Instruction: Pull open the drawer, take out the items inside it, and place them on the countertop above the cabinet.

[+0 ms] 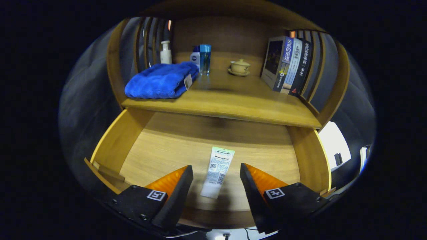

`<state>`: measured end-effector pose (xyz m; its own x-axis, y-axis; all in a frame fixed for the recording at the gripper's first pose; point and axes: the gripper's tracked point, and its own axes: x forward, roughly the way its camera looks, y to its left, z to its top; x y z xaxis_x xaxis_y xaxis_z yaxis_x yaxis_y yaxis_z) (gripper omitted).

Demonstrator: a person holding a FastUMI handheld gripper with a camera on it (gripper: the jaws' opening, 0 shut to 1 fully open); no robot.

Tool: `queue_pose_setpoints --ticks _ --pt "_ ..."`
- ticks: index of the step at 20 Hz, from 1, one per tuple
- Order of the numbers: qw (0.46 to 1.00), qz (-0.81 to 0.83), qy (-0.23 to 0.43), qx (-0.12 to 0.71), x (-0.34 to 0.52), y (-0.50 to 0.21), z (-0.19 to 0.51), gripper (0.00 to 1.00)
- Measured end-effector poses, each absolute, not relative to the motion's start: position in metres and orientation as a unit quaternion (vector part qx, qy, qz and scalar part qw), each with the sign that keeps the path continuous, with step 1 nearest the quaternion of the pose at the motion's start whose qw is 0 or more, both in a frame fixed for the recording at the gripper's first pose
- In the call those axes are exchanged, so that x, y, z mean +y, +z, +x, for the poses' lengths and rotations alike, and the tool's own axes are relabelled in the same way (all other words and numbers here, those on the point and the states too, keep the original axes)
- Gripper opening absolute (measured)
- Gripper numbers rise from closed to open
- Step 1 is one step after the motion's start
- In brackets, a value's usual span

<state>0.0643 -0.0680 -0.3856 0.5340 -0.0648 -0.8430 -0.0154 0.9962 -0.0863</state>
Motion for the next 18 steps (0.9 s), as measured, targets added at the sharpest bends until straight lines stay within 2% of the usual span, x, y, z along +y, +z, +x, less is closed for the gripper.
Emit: queue_pose_setpoints --ticks 2,8,18 --pt "0.859 -0.043 -0.013 0.51 -0.07 -0.4 0.067 0.95" --pt "0.812 -0.012 -0.029 0.583 -0.072 -0.432 0.063 0.96" --pt "0.773 -0.038 -0.029 0.633 -0.076 -0.459 0.057 0.94"
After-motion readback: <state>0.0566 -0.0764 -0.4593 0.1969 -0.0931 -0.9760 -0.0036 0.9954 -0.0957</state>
